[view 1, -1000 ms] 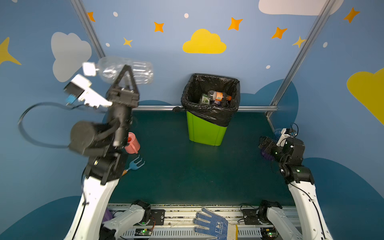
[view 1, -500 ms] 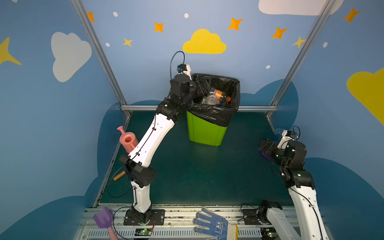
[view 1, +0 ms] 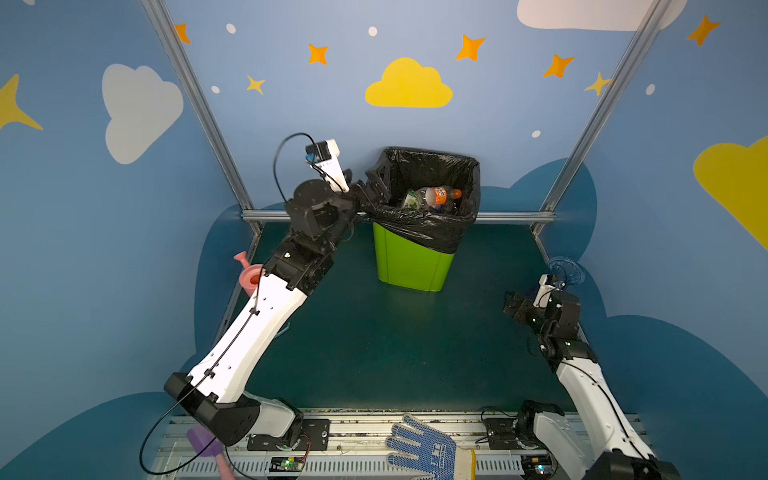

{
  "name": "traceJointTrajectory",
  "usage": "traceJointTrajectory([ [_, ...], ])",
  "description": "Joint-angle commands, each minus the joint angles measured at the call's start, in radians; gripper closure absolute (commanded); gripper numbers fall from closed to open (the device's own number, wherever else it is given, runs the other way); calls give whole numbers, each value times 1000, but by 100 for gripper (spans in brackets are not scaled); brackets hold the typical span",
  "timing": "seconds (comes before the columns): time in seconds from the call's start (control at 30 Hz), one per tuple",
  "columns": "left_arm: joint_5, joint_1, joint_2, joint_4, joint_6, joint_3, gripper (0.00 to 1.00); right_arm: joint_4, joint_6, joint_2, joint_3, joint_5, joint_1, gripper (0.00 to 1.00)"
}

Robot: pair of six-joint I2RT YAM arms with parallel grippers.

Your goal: Throw the plastic bottles in the bin

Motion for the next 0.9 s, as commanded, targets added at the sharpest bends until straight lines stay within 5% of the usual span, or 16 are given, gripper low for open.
traceJointTrajectory([
  [0.0,-108,42,-78,11,39,-209,0,240,-68,81,-40,31,-4,2],
  [0.17,-213,109,-214,70,111,-586,0,464,-119,275,-75,-7,4,2],
  [0.43,-470,206,-347,73,35,-992,0,718,-261,511,-75,-34,85,2],
  [0.5,-489,237,-367,152,47,-1074,0,949,-271,620,-123,-10,107,2],
  [0.6,-541,295,-357,247,60,-1159,0,756,-281,578,-65,-8,109,2],
  [0.67,-537,338,-324,296,70,-1192,0,882,-263,615,-99,0,105,2],
  [0.87,-461,425,-167,552,141,-1231,0,792,-273,592,-75,-7,105,2],
])
